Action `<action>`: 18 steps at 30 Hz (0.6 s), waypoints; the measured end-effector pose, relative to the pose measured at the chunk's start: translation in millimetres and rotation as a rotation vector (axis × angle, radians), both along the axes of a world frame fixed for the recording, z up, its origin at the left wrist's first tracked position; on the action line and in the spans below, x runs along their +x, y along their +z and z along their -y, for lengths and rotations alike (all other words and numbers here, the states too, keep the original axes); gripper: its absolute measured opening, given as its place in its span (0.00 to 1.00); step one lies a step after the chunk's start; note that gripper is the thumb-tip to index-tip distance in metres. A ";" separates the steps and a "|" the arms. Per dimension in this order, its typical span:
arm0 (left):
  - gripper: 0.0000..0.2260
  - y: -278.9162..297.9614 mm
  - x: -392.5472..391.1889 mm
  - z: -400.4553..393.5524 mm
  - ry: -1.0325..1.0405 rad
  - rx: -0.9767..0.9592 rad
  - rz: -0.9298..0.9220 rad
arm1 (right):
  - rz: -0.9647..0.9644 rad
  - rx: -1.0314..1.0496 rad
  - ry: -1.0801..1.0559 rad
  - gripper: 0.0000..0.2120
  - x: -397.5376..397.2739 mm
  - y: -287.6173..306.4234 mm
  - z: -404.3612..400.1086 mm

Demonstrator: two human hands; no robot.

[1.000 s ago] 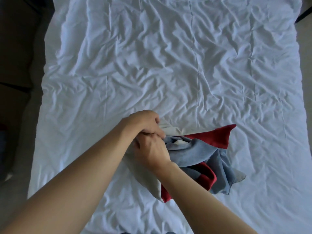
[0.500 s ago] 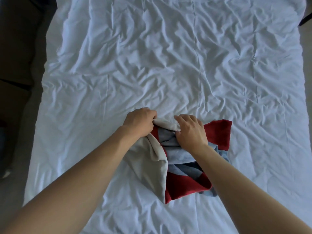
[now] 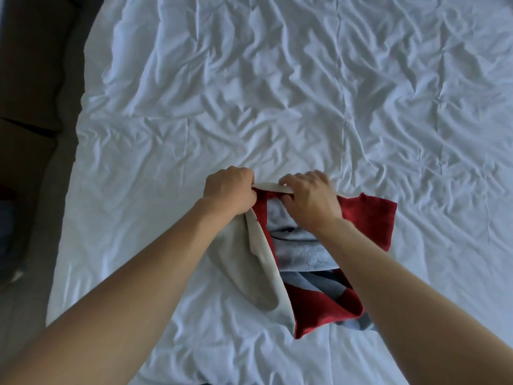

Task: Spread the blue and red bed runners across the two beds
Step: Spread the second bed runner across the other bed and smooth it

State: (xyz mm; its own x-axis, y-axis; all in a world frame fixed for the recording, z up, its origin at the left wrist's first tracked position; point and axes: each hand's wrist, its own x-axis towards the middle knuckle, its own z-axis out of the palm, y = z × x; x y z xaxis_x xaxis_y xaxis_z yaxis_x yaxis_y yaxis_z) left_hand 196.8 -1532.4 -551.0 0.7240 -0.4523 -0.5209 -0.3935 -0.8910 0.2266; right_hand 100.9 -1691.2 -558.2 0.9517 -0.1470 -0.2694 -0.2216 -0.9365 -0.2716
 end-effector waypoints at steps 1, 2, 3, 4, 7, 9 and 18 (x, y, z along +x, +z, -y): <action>0.06 -0.3 0.4 -3.4 0.000 0.013 0.014 | 0.015 -0.002 0.039 0.10 5.7 -1.7 -14.5; 0.06 -0.6 2.0 -8.9 0.012 0.030 0.026 | 0.029 0.000 0.037 0.10 10.8 -3.3 -26.9; 0.07 -1.0 4.7 -16.8 0.037 0.052 0.031 | 0.044 0.015 0.004 0.10 14.4 -4.2 -36.5; 0.08 -1.7 8.3 -26.5 0.069 0.079 0.024 | 0.055 0.035 -0.040 0.11 15.8 -5.3 -42.7; 0.09 -4.3 16.3 -52.8 0.137 0.163 -0.065 | 0.048 -0.021 -0.092 0.16 7.6 -11.0 -41.8; 0.09 -5.6 14.4 -55.6 0.131 0.168 -0.110 | 0.008 -0.091 -0.101 0.14 -1.7 -15.6 -30.7; 0.17 -20.7 -11.5 32.9 -0.223 -0.172 -0.016 | -0.049 -0.115 -0.189 0.17 -19.8 -29.3 -4.0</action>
